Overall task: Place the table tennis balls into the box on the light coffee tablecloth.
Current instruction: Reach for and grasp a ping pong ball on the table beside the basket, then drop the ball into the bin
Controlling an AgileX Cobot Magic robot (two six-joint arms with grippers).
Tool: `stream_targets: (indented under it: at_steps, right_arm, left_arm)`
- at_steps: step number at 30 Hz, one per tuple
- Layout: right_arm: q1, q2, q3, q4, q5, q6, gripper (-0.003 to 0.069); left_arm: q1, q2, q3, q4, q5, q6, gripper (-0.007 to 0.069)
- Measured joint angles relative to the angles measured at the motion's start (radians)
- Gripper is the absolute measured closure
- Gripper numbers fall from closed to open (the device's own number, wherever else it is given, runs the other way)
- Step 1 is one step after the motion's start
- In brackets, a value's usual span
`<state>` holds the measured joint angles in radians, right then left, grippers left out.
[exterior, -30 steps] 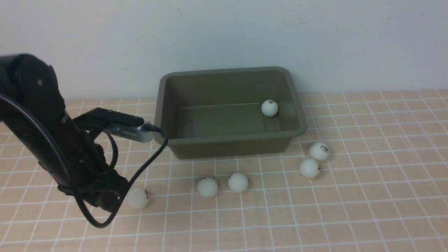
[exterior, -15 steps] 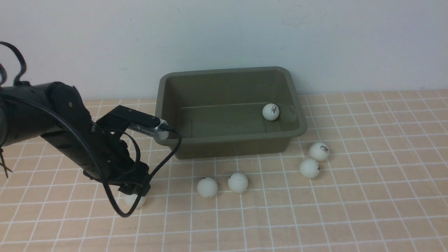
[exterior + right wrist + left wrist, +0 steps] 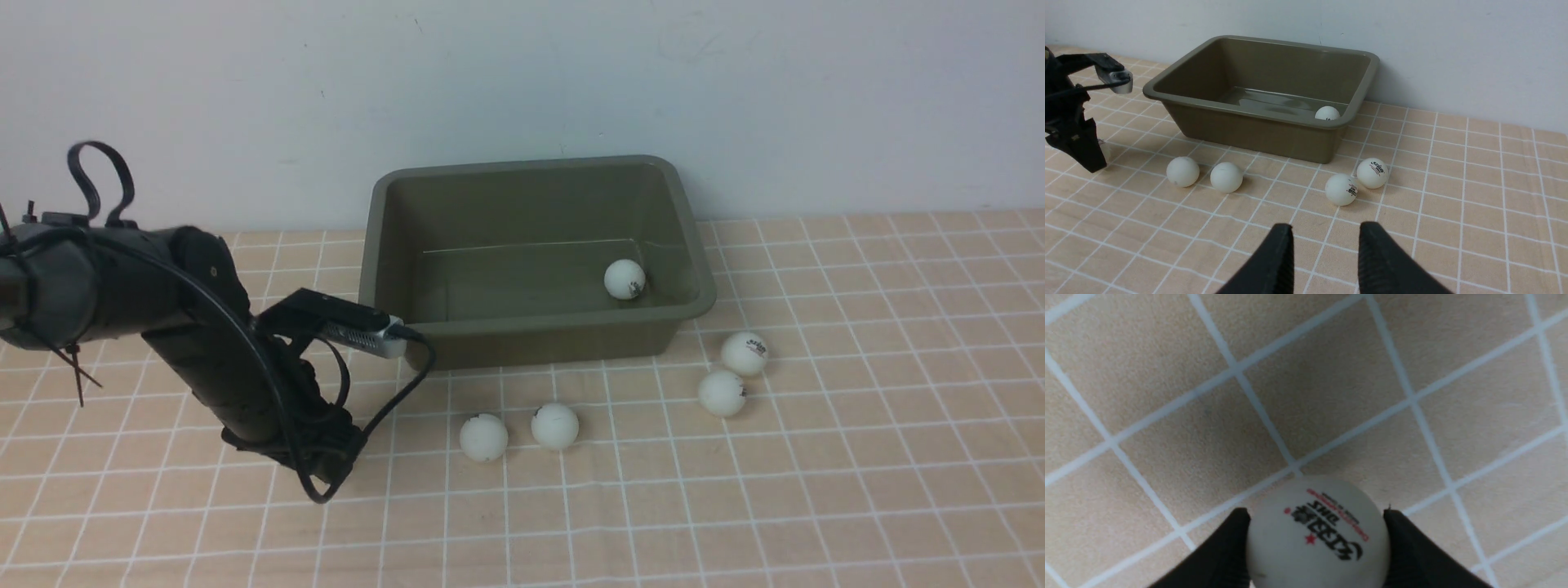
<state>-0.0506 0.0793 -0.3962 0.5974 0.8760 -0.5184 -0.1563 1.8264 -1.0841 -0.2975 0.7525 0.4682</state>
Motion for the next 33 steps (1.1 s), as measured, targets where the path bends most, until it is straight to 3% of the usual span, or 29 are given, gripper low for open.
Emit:
stream_targets:
  at_steps: [6,11,17,21,24,28,33]
  right_arm:
    - [0.000,0.000,0.000,-0.001,0.000,0.000,0.0447]
    - [0.000,0.000,0.000,-0.023,-0.001,0.000,0.0447]
    - [0.000,0.000,0.000,-0.031,-0.006,0.000,0.0447]
    - [0.000,0.000,0.000,-0.034,-0.007,0.000,0.0447]
    - [0.000,0.000,0.000,-0.034,-0.007,0.000,0.0447]
    - [0.000,0.000,0.000,-0.034,-0.008,0.000,0.0447]
    - [0.000,0.000,0.000,-0.036,-0.009,0.000,0.0447]
  left_arm:
    - [0.000,-0.119,-0.128,-0.161,0.072,0.091,0.0308]
    - [0.000,-0.079,-0.250,-0.359,0.020,0.274,0.0308]
    - [0.000,0.118,-0.443,-0.393,0.008,0.351,0.0308]
    - [0.000,0.245,-0.594,-0.383,0.094,0.383,0.0299]
    - [0.000,0.297,-0.699,-0.359,0.189,0.352,0.0249]
    - [0.000,0.295,-0.870,-0.295,0.378,0.206,0.0194]
    - [0.000,0.257,-1.055,-0.235,0.468,-0.065,0.0256]
